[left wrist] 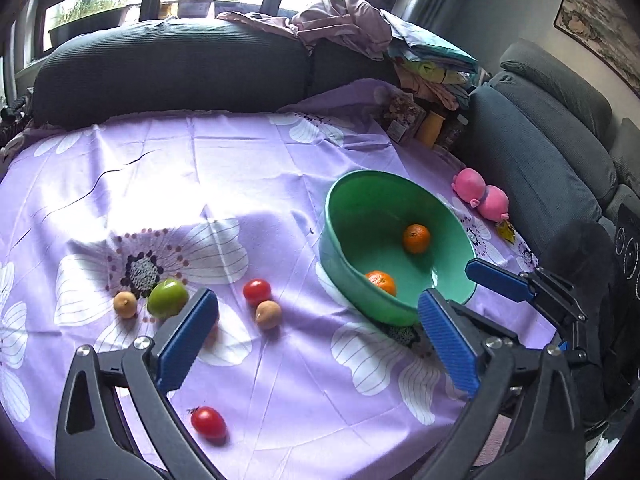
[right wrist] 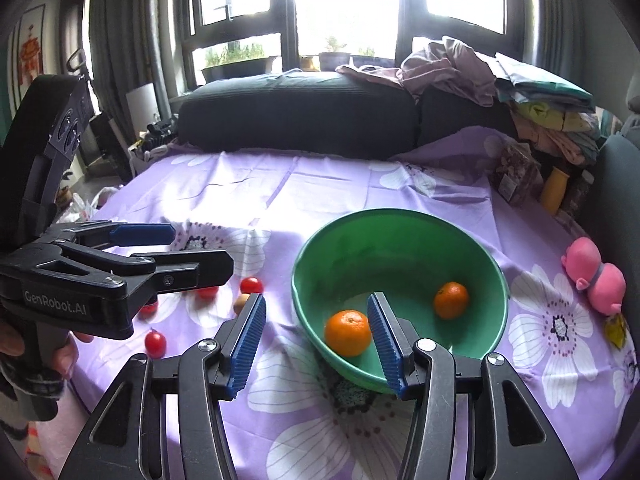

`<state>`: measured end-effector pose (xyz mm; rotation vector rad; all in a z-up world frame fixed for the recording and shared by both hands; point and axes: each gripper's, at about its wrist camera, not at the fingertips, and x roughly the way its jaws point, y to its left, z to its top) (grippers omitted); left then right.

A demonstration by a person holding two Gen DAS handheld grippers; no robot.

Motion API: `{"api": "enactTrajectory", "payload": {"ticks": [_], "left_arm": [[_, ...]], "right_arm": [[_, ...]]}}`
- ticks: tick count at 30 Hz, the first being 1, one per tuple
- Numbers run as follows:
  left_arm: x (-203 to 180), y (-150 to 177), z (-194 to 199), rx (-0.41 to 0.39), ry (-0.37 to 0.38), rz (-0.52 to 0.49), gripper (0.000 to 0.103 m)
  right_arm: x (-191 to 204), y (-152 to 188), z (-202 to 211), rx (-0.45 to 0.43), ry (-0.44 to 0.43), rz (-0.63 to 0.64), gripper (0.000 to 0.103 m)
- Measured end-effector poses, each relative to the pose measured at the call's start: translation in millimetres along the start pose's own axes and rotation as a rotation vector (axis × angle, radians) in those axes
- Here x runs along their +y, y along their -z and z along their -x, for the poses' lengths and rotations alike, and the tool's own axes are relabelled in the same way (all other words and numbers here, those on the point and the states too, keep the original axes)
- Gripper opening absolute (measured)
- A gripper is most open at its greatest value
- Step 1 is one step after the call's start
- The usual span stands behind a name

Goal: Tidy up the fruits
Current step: 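Move both tools toward the red tomatoes on the cloth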

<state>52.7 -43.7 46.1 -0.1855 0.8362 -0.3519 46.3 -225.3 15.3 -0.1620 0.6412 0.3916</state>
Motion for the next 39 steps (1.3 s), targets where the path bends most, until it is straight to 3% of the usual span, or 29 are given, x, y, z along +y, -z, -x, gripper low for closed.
{"api": "enactTrajectory", "payload": {"ticks": [9,18,24,29,39], "left_arm": [[44.0,37.8,33.6,-0.019,-0.144,0.08,0.101],[81.8,71.2,47.2,0.006,-0.224,0.133,0.1],[91.7,84.5,39.7,0.035,-0.239,0.132,0.099],[96.7,86.0,31.5,0.044,-0.215,0.126,0.092],[101.7,83.4,14.2,0.091,-0.207,0.114,0.088]], "right_arm": [[30.2,9.0,0.8,0.03,-0.098,0.033,0.053],[58.5,20.9,-11.1,0.086,-0.181,0.074,0.053],[78.3,31.9,-29.6,0.157,-0.259,0.094,0.053],[93.0,39.4,-43.9,0.208,-0.3,0.11,0.053],[110.2,47.1,-66.0,0.281,-0.331,0.121,0.054]]}}
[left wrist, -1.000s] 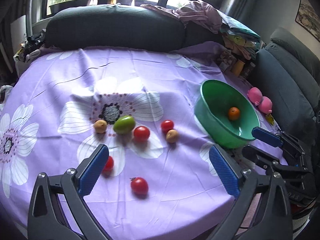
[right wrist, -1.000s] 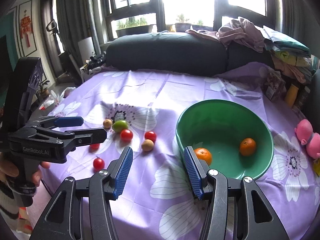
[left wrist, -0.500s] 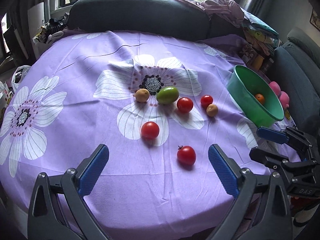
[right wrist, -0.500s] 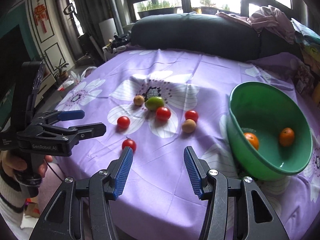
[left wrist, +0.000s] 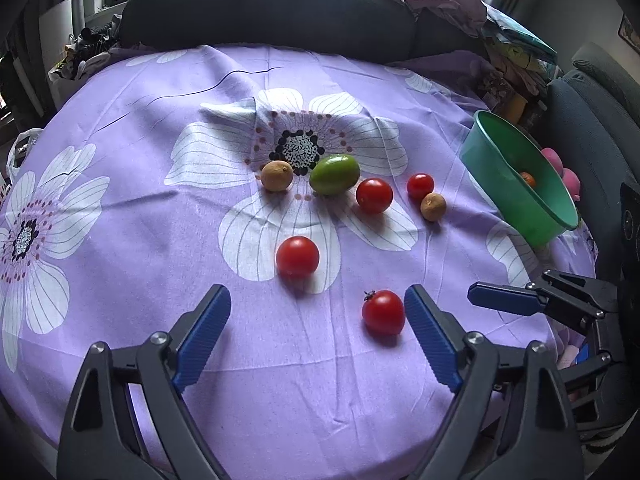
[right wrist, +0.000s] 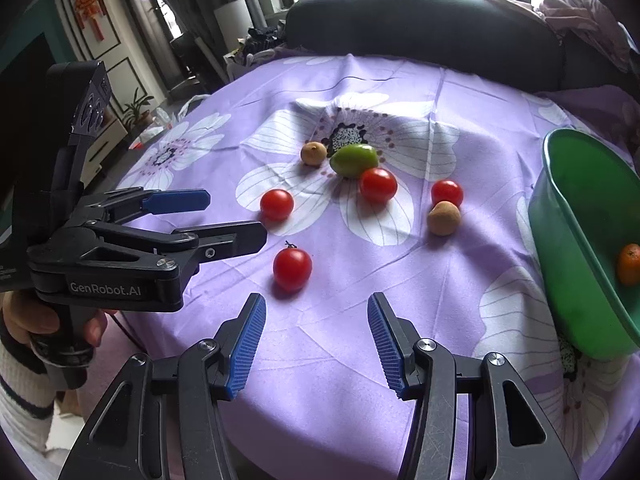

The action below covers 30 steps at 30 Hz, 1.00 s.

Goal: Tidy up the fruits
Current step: 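Move both tools toward the red tomatoes on the cloth, then grasp a large red tomato with the left tool while the right tool grasps a smaller tomato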

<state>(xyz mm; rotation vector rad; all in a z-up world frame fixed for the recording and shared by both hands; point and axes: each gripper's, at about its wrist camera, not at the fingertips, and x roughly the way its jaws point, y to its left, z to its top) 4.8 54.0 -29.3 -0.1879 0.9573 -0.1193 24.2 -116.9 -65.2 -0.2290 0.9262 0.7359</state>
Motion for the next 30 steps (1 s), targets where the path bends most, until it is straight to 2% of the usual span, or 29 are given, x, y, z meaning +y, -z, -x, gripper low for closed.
{"api": "enactTrajectory", "payload": {"ticks": [2,5,11,14,17,23,26,30], "left_arm": [[0.7,-3.7,-4.5,0.01,-0.005,-0.009,0.087],[1.8,-9.2,-12.2,0.027,-0.005,-0.021,0.08],[5.2,-15.9,-28.4,0.072,0.014,-0.026,0.072],[7.0,-16.8,-32.8,0.085,0.014,-0.026,0.071],[7.0,-18.3,-37.3,0.098,0.009,-0.039,0.058],[5.7,-19.8,-41.4,0.104,-0.01,-0.059,0.04],[7.3,-20.0,-41.0,0.098,-0.017,-0.059,0.029],[11.3,-20.2,-40.9,0.092,-0.012,-0.041,0.027]], "right_arm": [[2.3,-0.9,-6.9,0.01,-0.009,0.003,0.053],[5.8,-3.6,-18.8,0.025,-0.014,0.005,0.053],[8.4,-10.3,-37.6,0.049,-0.017,0.006,0.053],[8.1,-11.7,-43.6,0.06,-0.013,0.007,0.053],[8.1,-13.1,-48.3,0.067,-0.014,0.009,0.053],[10.2,-18.1,-53.4,0.059,-0.009,0.026,0.053],[11.7,-18.3,-54.9,0.051,-0.012,0.039,0.043],[12.3,-19.2,-57.1,0.047,-0.019,0.049,0.03]]}}
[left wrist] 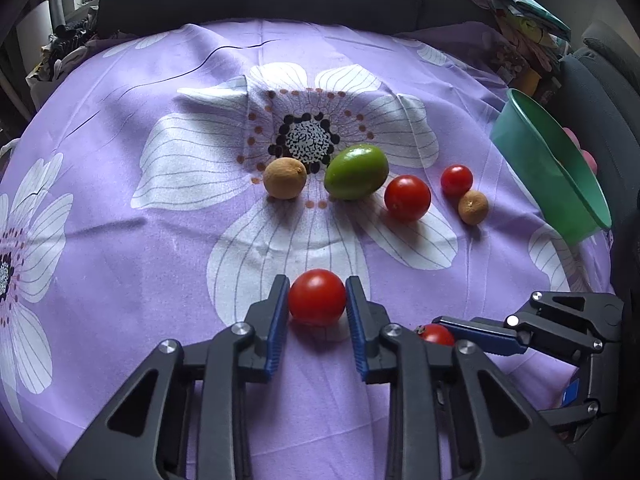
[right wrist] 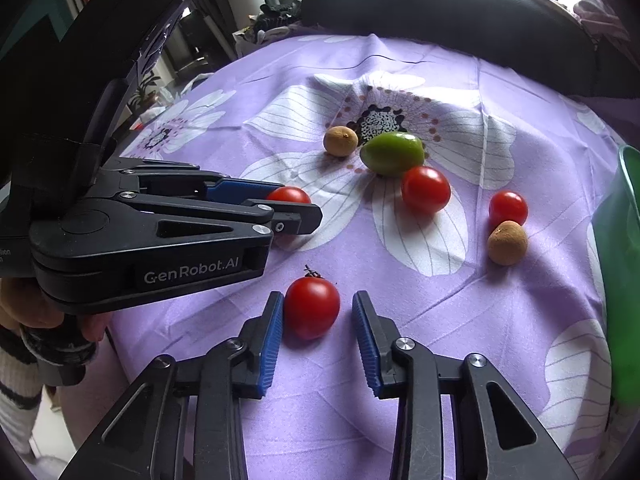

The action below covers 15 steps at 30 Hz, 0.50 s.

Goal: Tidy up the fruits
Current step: 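Grasp a large red tomato with the left tool while the right tool grasps a smaller tomato, then carry both tomatoes into the green bowl and open both tools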

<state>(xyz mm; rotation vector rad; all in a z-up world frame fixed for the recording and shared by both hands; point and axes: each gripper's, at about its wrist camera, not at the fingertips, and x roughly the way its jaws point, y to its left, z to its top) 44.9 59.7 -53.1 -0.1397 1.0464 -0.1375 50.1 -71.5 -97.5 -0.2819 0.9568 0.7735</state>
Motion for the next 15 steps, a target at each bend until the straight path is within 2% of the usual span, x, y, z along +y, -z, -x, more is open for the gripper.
{"api": "enactTrajectory", "payload": {"ticks": [5,15], "left_arm": [[0.0,0.4,0.7,0.0,0.004,0.016,0.027],[-6.7,9.2,20.4,-0.024,0.03,0.031,0.027]], "right_arm": [[-4.7,0.8,0.2,-0.007,-0.016,-0.028,0.029],[-12.9,8.1,20.1,-0.04,0.017,-0.052,0.029]]}}
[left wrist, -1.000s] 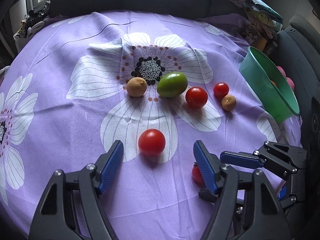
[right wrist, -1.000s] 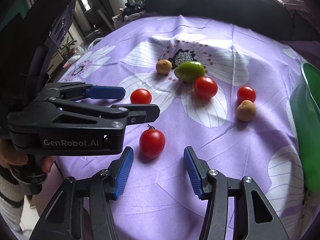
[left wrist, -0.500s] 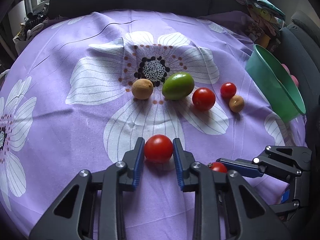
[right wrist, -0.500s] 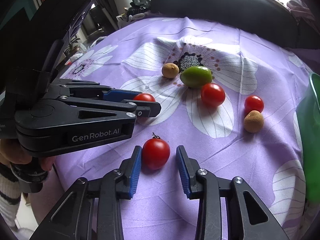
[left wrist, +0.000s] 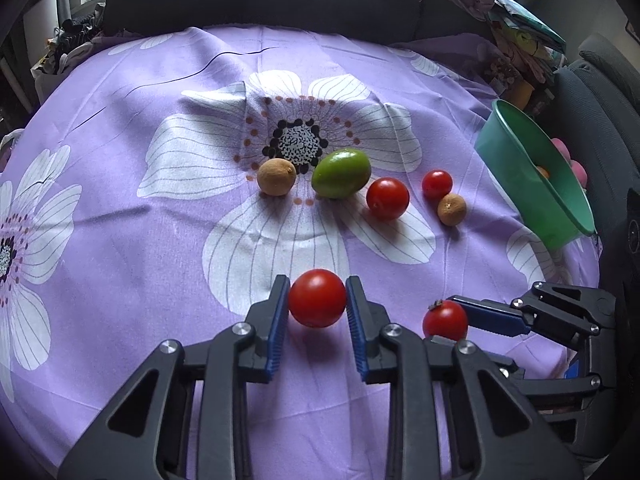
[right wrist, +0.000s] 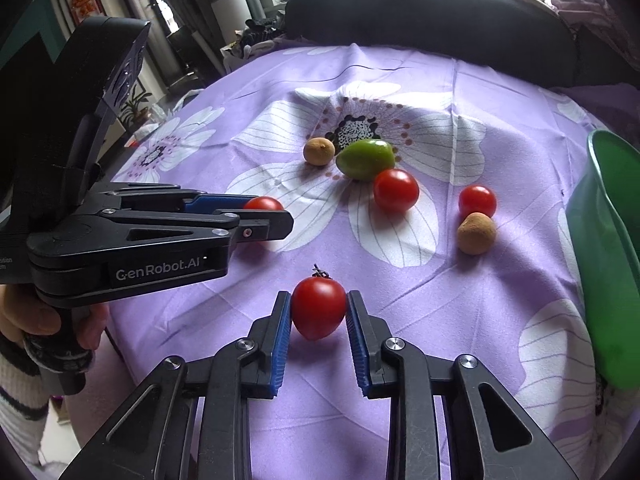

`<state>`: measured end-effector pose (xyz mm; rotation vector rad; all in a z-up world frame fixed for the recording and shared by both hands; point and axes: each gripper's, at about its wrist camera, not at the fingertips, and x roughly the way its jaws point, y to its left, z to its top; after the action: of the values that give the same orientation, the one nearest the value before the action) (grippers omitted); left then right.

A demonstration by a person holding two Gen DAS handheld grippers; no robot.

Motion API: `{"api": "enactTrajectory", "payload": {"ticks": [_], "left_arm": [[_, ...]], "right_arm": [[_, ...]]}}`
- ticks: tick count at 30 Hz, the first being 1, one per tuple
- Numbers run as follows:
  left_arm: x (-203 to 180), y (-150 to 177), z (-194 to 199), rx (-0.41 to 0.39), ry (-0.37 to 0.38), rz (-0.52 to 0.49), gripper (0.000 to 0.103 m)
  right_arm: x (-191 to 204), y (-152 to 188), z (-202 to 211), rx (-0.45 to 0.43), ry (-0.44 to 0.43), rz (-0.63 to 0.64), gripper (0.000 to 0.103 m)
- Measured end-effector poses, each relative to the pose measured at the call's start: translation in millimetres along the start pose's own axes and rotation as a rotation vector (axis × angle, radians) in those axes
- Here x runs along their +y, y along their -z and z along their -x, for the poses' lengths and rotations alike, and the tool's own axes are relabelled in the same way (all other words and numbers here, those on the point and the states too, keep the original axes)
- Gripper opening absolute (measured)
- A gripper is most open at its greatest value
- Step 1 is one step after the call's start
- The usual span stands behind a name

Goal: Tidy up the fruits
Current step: 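Carry both tomatoes into the green bowl and open both tools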

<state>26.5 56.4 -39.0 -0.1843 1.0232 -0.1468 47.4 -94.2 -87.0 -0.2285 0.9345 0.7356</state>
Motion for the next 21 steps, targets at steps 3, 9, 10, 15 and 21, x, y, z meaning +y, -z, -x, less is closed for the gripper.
{"api": "enactTrajectory", "payload": {"ticks": [3,9,10,15,21], "left_arm": [[-4.1,3.2,5.6,-0.007,0.01,0.003,0.027],[-13.2,7.5,14.0,-0.015,0.019,0.003,0.027],[-15.2,8.0,15.2,-0.016,0.018,0.0,0.027],[-23.9,10.9,21.1,-0.023,0.019,-0.013,0.027],[-37.5,12.5,30.2,-0.04,0.027,-0.038,0.027]], "right_arm": [[-3.2,2.3,8.0,-0.012,0.01,-0.007,0.029],[-6.6,5.0,26.0,-0.052,0.028,-0.018,0.029],[-7.3,5.4,29.0,-0.058,0.03,-0.021,0.029],[-9.5,8.0,42.9,-0.088,0.046,-0.034,0.029],[-11.7,10.8,58.7,-0.126,0.065,-0.041,0.029]]}}
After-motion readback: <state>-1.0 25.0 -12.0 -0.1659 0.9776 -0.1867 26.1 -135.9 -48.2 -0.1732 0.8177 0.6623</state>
